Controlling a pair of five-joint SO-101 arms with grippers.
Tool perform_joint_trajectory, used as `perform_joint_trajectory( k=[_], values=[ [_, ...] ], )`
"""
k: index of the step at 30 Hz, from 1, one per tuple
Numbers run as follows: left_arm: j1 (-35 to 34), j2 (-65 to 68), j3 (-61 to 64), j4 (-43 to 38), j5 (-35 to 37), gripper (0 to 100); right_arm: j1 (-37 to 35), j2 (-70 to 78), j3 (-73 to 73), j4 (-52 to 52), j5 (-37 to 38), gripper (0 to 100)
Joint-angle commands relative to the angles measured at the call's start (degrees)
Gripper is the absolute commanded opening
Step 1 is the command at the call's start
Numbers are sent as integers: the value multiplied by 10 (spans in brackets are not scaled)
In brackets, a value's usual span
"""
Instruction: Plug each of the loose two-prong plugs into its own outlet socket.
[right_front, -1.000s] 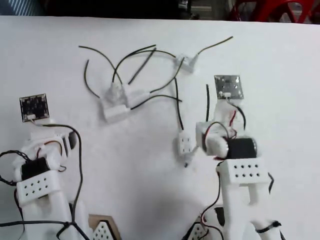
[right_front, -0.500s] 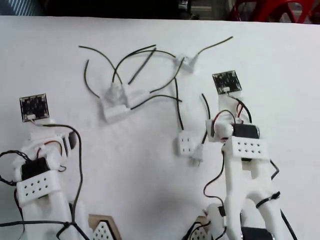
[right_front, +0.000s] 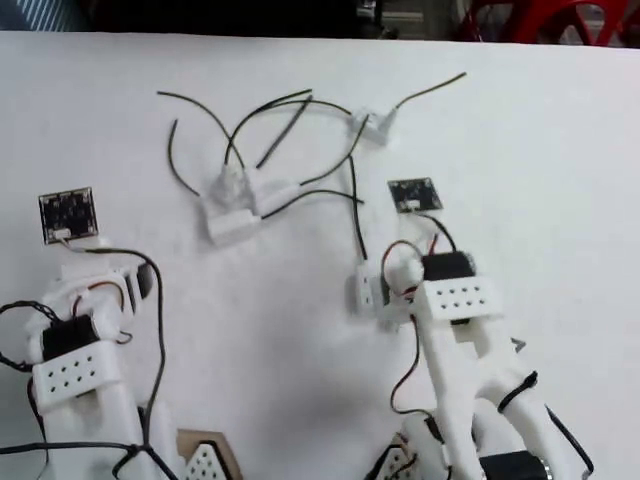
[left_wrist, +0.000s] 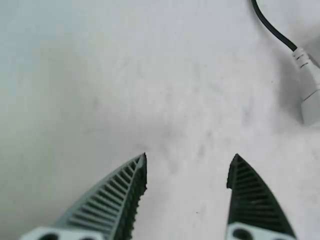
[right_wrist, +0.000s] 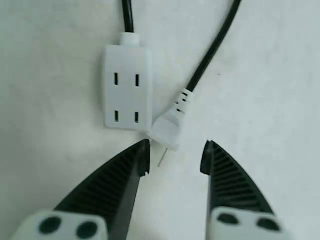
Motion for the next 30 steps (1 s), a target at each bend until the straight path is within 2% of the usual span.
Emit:
perform_joint_trajectory(
  k=[1,13,19,28,30],
  values=[
    [-4,-19,-2,-11,0,264,-9,-1,18,-58,-27,166],
    [-4,-19,-2,-11,0,264,39,5,37,-76,-57,166],
    [-4,-19,-2,-11,0,264,34,102,19,-115,-104,166],
    [-4,-19,-2,-11,0,264,29,188,-14,-115,-105,163],
    [-4,-19,-2,-11,0,264,29,192,-14,-116,-105,132]
  ],
)
